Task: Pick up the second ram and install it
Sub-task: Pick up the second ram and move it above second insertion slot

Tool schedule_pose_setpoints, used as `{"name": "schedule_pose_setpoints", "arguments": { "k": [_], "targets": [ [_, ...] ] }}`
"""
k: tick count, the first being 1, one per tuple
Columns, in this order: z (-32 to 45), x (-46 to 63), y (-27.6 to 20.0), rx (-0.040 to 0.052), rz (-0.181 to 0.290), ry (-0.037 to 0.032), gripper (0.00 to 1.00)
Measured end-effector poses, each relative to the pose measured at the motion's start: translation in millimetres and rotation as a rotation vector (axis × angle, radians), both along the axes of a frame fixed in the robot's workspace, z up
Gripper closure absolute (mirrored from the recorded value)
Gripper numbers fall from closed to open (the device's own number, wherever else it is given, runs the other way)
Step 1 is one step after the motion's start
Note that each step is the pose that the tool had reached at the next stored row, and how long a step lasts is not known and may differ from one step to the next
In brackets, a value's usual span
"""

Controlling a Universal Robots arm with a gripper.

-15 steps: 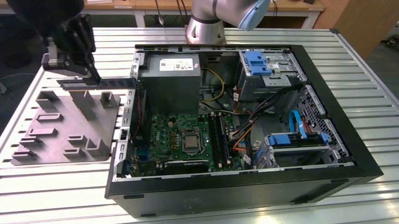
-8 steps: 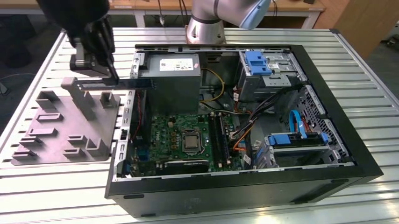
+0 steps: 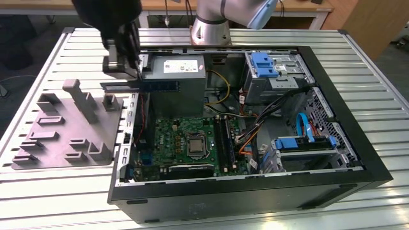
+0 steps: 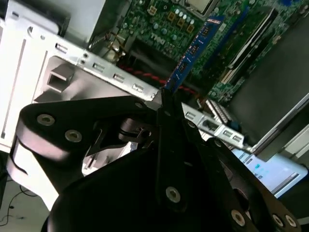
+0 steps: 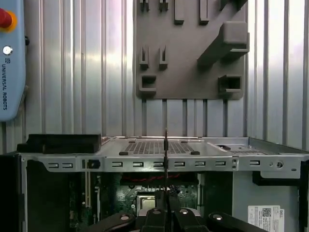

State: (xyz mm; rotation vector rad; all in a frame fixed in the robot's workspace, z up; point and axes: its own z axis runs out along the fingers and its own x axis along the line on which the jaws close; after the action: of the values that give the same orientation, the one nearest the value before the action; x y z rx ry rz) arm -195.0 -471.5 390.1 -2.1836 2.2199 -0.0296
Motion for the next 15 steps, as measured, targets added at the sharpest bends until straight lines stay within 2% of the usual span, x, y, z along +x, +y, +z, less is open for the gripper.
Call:
{"name": "schedule_pose_setpoints", "arguments": {
  "k": [15],
  "targets": [
    [0.0, 68.3, -4.5, -0.0001, 0.000, 0.0022, 0.87]
  ]
}}
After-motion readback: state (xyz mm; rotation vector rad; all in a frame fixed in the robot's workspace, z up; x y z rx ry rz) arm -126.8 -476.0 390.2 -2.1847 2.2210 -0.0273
